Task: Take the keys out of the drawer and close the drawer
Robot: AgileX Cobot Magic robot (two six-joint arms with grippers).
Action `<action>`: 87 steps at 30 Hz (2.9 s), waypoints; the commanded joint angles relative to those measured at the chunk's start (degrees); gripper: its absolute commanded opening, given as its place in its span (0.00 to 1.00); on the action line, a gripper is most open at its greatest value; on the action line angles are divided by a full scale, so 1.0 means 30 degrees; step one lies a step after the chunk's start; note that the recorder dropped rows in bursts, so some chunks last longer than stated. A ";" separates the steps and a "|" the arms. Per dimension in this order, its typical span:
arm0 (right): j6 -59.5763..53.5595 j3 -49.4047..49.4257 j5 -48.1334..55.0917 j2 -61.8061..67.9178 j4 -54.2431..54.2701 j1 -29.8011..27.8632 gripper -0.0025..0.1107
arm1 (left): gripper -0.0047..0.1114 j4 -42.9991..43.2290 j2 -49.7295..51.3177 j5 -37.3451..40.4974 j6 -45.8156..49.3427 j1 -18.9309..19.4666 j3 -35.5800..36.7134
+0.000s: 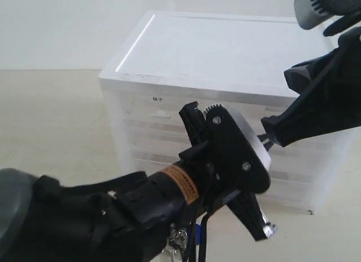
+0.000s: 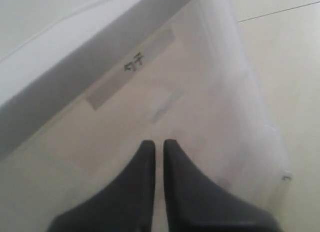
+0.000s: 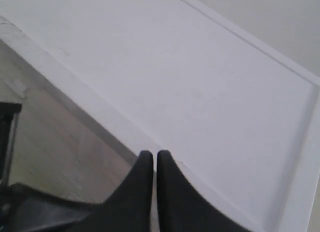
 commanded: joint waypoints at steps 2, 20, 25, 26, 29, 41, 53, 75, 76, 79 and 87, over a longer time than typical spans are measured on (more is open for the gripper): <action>-0.0030 0.0018 0.0112 -0.0121 -0.0090 -0.0035 0.02 | 0.08 -0.1658 -0.3665 -0.1716 0.1101 -0.1571 0.2927; -0.3100 -0.0050 -0.0502 -0.1807 0.2607 -1.2675 0.02 | 0.08 -1.3468 -1.2686 1.3739 0.7776 1.4502 0.0729; -0.7756 -0.0050 -0.4940 -0.0672 0.9090 -1.8362 0.02 | 0.08 -1.3425 -1.0025 1.6151 0.7776 1.5987 -0.0972; -0.8539 -0.0050 -0.5390 -0.0255 1.0114 -1.9226 0.02 | 0.08 -1.3425 -0.9447 1.6198 0.7776 1.6106 -0.1267; -0.9880 -0.0050 -0.5858 0.1320 1.2072 -2.0956 0.02 | 0.08 -1.3425 -0.7876 1.5978 0.7819 1.6500 -0.2048; -1.7993 -0.0449 -0.7351 0.3492 2.1556 -2.1553 0.02 | 0.08 -1.3515 -0.3765 1.9193 0.7819 1.6959 -0.5360; -2.6887 -0.0449 -0.6548 0.3492 3.1352 -2.1524 0.02 | 0.08 -1.4676 -0.5068 2.2016 0.7912 1.6959 -0.5360; -2.7996 -0.0449 -0.6749 0.3492 3.1636 -1.8493 0.02 | 0.08 -1.7703 -0.5366 2.4886 1.0876 1.6211 -0.3548; -2.7996 -0.0449 -0.6749 0.3492 3.1636 -1.8493 0.02 | 0.08 -1.7703 -0.5504 2.4566 1.0876 1.5999 -0.3270; -2.8067 -0.0449 -0.6913 0.3492 3.1636 -1.8486 0.02 | 0.08 -1.7865 -0.6261 2.2107 1.1356 1.5202 -0.2134; -2.8166 -0.0449 -0.6791 0.3492 3.2255 -1.8442 0.02 | 0.08 -1.8142 -0.9788 1.9985 1.1356 1.3651 0.0726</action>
